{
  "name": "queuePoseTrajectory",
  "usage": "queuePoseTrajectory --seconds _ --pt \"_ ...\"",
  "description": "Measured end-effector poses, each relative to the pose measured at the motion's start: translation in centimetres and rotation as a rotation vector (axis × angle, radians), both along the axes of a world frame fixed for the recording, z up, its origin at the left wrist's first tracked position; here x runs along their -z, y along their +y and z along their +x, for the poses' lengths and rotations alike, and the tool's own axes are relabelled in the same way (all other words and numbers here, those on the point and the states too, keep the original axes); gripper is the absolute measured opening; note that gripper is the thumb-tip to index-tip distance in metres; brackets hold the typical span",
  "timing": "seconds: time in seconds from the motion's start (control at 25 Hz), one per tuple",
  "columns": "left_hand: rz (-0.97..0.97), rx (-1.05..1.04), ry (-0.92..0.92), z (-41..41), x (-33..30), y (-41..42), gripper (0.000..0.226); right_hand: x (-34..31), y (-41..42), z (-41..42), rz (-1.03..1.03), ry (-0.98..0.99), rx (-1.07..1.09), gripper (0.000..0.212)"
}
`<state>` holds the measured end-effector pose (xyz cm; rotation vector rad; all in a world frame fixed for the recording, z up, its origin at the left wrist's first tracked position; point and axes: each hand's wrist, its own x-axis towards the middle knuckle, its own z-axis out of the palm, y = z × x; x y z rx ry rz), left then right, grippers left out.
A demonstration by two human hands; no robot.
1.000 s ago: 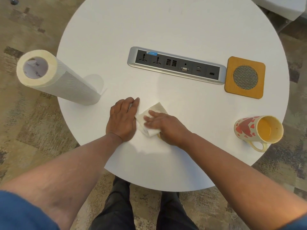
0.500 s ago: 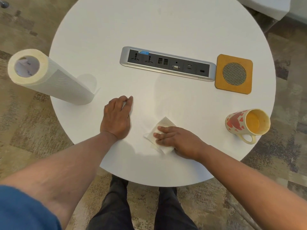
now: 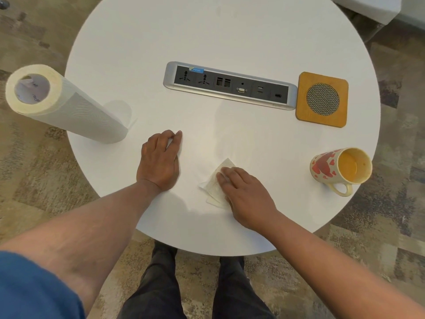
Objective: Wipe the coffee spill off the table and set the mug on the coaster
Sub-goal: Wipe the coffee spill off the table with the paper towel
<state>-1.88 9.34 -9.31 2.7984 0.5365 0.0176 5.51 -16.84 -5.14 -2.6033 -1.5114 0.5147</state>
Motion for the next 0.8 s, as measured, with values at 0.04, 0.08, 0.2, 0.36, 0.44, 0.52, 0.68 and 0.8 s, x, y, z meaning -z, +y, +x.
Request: queuePoseTrajectory --seconds 0.04,0.08,0.2,0.36,0.44,0.52,0.68,0.8 --pt "-0.002 -0.001 0.002 0.0 0.0 0.0 0.059 -0.2 0.2 -0.1 0.000 -0.035 -0.006 0.055" --pt "-0.002 -0.003 0.005 0.0 0.0 -0.1 0.060 -0.4 0.4 -0.2 -0.002 -0.061 -0.012 0.055" --pt "-0.005 -0.005 0.008 0.0 0.0 0.0 0.060 -0.6 0.9 -0.8 -0.005 -0.083 -0.007 0.054" --pt "-0.003 -0.001 0.017 0.0 0.0 -0.1 0.061 -0.8 1.2 -2.4 -0.005 -0.033 0.071 0.034" --pt "-0.010 -0.004 0.010 0.0 0.0 -0.1 0.061 -0.7 1.7 -3.4 0.007 0.056 0.104 0.022" --pt "-0.011 -0.006 0.009 0.0 0.0 -0.1 0.061 -0.6 2.4 -4.0 0.075 0.204 0.146 0.015" --pt "-0.007 -0.006 0.009 -0.1 0.1 0.0 0.060 -2.4 3.7 -3.0 0.328 0.707 0.669 0.011" --pt "-0.017 -0.008 0.007 -0.1 0.2 0.0 0.060 -4.3 3.4 -0.5 0.636 1.135 1.065 0.014"
